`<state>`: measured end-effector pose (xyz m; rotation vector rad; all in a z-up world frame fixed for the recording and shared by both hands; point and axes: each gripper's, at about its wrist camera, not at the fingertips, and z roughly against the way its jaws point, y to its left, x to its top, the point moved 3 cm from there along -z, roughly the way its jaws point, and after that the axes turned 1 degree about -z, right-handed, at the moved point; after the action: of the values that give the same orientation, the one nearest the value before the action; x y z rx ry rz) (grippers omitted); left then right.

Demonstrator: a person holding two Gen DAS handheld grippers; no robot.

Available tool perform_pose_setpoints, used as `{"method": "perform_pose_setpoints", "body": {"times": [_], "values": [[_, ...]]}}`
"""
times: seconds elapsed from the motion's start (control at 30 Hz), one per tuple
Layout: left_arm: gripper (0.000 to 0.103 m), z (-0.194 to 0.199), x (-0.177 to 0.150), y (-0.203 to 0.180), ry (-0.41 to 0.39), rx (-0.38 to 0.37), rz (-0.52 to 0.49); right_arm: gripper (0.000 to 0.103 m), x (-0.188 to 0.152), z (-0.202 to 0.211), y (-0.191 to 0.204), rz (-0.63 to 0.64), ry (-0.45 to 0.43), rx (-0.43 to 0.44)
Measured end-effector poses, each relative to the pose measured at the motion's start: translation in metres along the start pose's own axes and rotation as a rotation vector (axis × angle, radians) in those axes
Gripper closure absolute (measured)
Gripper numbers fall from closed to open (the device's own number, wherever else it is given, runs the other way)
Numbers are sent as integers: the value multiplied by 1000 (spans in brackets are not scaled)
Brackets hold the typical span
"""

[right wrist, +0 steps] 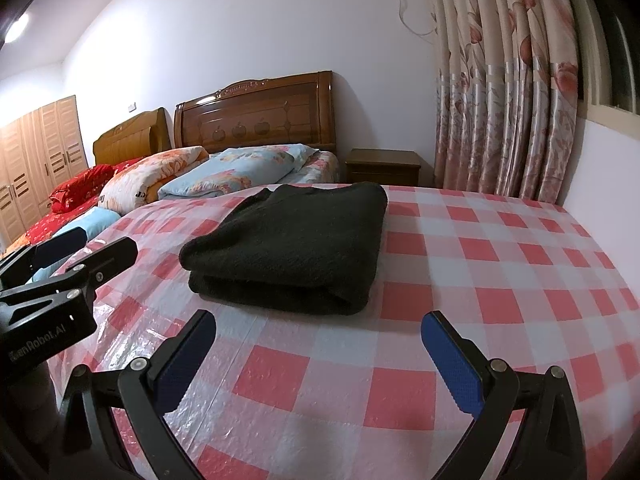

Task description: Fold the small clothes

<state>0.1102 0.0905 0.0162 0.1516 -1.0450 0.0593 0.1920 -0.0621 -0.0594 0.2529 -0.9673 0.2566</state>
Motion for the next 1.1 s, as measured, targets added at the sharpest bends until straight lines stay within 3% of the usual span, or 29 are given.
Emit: {"method": "perform_pose_setpoints", "body": {"times": [1.1], "values": [[23,5,4,-1,-31,-23,2,0,-1,1,3,5,0,0]]}}
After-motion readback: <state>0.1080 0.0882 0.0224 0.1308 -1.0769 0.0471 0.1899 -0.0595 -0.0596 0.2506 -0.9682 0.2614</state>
